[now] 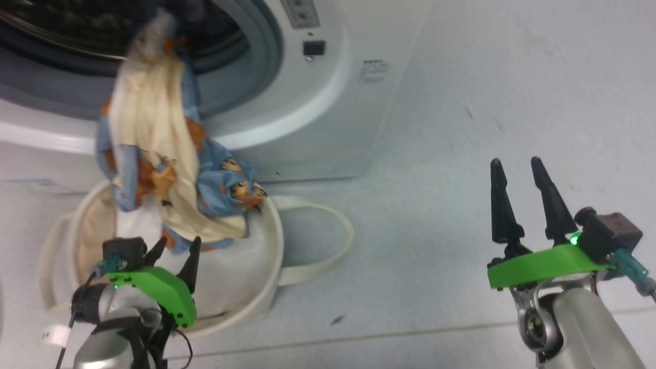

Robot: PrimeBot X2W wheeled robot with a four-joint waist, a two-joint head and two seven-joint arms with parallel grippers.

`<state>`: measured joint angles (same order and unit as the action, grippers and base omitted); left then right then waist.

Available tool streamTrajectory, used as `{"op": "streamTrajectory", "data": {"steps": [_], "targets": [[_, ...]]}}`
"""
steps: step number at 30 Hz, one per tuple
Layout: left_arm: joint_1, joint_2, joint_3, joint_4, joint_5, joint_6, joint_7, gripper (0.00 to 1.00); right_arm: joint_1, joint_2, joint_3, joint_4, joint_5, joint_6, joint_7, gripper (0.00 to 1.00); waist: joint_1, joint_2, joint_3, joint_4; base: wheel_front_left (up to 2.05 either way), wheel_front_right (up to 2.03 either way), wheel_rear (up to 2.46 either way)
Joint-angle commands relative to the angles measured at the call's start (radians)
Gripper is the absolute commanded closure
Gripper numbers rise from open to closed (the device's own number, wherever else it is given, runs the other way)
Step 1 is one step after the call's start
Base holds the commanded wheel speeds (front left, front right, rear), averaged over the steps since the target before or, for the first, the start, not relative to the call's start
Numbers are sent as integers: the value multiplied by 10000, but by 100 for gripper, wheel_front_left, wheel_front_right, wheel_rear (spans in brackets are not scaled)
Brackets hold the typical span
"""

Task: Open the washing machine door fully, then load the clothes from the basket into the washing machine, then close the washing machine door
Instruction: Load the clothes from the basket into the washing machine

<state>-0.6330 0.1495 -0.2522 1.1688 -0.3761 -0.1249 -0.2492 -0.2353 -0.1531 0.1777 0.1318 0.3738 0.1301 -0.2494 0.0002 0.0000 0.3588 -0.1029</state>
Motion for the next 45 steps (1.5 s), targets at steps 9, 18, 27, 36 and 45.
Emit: {"op": "streamTrajectory", "data": {"steps": [9,18,27,36,45], "targets": [[-898,781,-366,807,-441,-57,241,0,-276,389,32,-631,-305,6,-124,0,-2,0,1213,-886,0,0,0],[-1795,1024,-646,1022,-726,-57,379,0,-171,526,-302,-1048,-637,6,-124,0,-2,0,2363,-956,0,0,0],[-2797,1253,-864,1118,-933,-57,538,0,-281,702,-411,-1499,-949,6,-124,0,-2,0,3324,-1003,0,0,0],[-3496,1359,-955,994,-1262,-57,130,0,-189,822,-577,-1660,-1098,6,-124,0,-2,0,3773,-988,0,0,0],[-3328,1093,-1071,384,-1928,-57,-113,100,-324,867,-575,-1600,-1151,6,-124,0,-2,0,3551,-669,0,0,0]]}}
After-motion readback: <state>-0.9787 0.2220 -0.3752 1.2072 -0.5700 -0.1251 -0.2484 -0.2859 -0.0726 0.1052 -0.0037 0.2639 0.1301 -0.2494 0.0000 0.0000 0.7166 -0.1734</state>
